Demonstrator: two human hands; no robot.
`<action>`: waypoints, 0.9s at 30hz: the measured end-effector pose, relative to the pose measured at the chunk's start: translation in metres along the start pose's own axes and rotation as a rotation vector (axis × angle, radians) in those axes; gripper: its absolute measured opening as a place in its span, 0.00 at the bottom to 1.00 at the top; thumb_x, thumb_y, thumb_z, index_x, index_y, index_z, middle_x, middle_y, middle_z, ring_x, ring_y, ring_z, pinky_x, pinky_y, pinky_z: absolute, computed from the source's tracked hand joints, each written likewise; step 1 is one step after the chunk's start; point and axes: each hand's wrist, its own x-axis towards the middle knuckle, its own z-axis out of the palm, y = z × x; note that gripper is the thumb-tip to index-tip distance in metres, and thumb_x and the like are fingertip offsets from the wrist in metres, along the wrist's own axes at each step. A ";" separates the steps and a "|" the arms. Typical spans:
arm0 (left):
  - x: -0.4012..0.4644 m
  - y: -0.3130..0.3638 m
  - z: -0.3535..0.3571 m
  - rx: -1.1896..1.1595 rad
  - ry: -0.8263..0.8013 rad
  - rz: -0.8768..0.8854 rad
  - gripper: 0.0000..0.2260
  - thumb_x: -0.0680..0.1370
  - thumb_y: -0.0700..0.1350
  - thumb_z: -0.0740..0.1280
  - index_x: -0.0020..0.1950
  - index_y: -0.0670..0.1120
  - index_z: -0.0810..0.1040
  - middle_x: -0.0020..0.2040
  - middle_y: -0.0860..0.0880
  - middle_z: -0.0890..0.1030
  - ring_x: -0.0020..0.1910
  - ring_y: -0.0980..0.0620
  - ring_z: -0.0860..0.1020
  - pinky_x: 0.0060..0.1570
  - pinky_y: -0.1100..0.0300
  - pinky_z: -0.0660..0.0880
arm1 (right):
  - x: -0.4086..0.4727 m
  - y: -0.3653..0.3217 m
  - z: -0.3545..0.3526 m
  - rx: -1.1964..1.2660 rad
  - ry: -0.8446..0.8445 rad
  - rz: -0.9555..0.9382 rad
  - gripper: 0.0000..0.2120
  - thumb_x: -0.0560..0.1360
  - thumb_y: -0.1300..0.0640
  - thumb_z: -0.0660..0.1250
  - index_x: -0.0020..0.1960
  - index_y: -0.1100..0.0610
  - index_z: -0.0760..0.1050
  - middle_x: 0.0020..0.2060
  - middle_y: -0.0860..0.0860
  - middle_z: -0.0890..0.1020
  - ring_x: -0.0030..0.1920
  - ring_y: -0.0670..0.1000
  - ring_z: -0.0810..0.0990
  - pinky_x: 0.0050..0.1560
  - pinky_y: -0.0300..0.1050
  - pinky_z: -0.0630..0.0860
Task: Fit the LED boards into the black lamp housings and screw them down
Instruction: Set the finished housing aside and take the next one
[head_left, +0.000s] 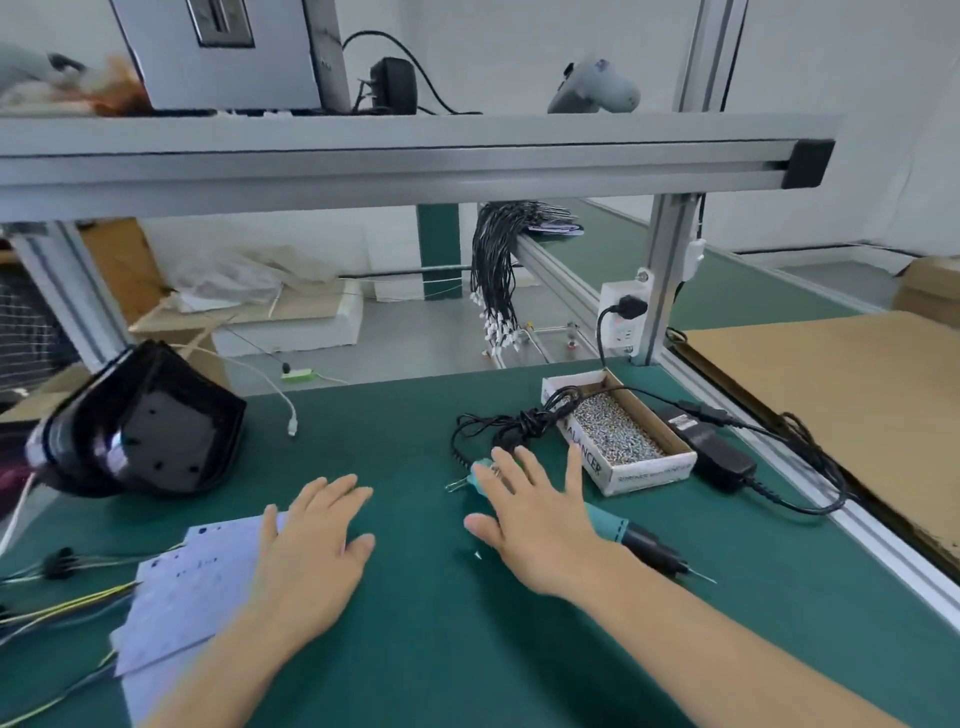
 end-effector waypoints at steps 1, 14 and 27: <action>0.000 -0.010 -0.001 -0.017 0.013 -0.023 0.21 0.82 0.47 0.57 0.75 0.56 0.60 0.77 0.60 0.55 0.77 0.58 0.49 0.73 0.51 0.42 | 0.000 -0.005 0.003 -0.021 -0.015 -0.015 0.29 0.81 0.39 0.42 0.78 0.50 0.44 0.78 0.50 0.44 0.78 0.53 0.39 0.62 0.68 0.23; 0.058 -0.102 -0.059 0.625 0.293 -0.139 0.29 0.77 0.47 0.65 0.76 0.48 0.60 0.79 0.48 0.53 0.78 0.44 0.46 0.72 0.37 0.43 | 0.003 -0.026 -0.009 -0.077 -0.018 0.004 0.36 0.73 0.34 0.27 0.78 0.44 0.42 0.78 0.48 0.43 0.78 0.51 0.39 0.66 0.71 0.30; 0.065 -0.109 -0.077 0.982 0.246 0.215 0.10 0.77 0.40 0.64 0.56 0.49 0.79 0.55 0.53 0.80 0.58 0.51 0.77 0.73 0.51 0.55 | -0.005 -0.040 -0.031 0.186 -0.008 -0.073 0.29 0.80 0.37 0.43 0.78 0.43 0.42 0.78 0.44 0.46 0.77 0.46 0.43 0.73 0.59 0.36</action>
